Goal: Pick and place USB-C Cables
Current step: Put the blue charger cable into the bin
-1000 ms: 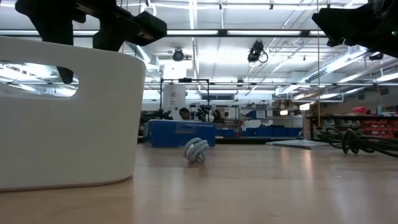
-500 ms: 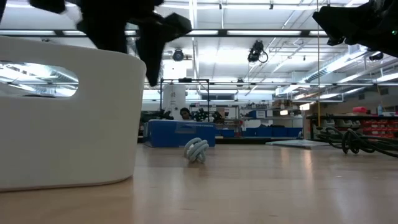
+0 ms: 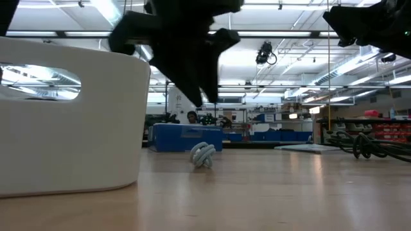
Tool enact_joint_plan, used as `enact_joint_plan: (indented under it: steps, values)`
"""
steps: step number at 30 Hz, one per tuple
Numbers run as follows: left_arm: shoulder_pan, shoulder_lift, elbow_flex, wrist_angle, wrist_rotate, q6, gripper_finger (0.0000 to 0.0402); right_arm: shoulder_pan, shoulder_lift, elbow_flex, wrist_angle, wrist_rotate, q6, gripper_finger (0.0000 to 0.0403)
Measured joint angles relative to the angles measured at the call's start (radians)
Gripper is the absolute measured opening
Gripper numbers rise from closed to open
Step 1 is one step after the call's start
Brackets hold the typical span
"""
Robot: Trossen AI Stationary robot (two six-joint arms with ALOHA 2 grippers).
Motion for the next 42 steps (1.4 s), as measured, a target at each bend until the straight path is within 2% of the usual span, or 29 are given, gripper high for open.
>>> enact_joint_plan:
  steps: [10,15,19,26,34,42]
  values:
    - [0.016,0.012,0.125,0.121,-0.004,0.071,0.0142,0.0,0.017,0.0,0.005,-0.004,0.0,0.0162]
    - [0.027,0.012,0.133,0.163,-0.003,0.069,0.0142,0.0,0.02,0.0,0.001,-0.001,0.0,0.0162]
    - [0.043,0.012,0.122,0.161,0.057,0.066,0.0142,0.0,0.02,0.0,0.001,-0.001,0.0,0.0162]
    - [0.075,0.025,0.12,0.077,0.13,0.039,0.0142,0.0,0.02,0.0,0.001,-0.001,0.0,0.0162]
    - [0.081,0.129,0.119,-0.019,0.138,0.076,0.0142,0.0,0.02,0.0,0.001,-0.001,0.0,0.0162]
    - [0.079,0.187,0.118,-0.08,0.219,0.102,0.0142,0.0,0.02,0.0,0.001,-0.001,0.0,0.0162]
